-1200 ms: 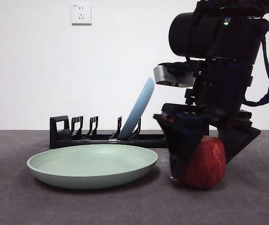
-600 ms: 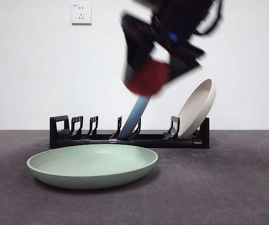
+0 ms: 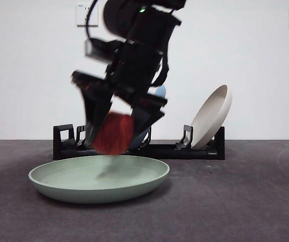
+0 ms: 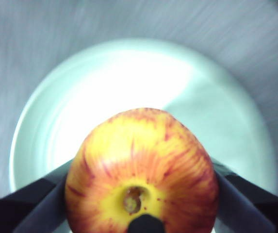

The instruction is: Take the green plate from the plate rack,put the plate on the table,take the apple from the table,put the apple in the plate

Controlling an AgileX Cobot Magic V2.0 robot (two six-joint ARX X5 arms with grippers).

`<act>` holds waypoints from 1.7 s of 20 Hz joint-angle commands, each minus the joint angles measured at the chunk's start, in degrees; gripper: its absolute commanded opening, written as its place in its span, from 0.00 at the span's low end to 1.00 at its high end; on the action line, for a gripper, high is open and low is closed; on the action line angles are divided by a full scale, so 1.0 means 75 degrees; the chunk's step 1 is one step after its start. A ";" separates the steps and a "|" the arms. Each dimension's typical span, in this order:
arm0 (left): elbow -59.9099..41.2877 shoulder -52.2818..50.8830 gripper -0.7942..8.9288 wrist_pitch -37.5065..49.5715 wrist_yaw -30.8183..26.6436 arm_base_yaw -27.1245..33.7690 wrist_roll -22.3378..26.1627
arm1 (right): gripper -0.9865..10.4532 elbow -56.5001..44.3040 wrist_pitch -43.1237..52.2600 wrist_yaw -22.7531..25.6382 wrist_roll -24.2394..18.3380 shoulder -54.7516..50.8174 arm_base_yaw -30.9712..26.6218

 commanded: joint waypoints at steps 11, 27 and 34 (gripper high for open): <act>-0.0041 -0.0006 0.50 -0.0606 -0.0026 0.0015 -0.0064 | 0.33 0.0061 -0.0064 0.0627 0.0020 0.0889 0.0545; -0.0044 0.0055 0.50 -0.1070 -0.0017 0.0015 -0.0321 | 0.60 0.0064 -0.0096 0.1005 0.0020 0.0213 0.0516; -0.0041 0.0507 0.50 -0.1061 0.0044 0.0015 -0.0306 | 0.55 0.0064 -0.0632 0.1454 0.0012 -0.1512 0.0460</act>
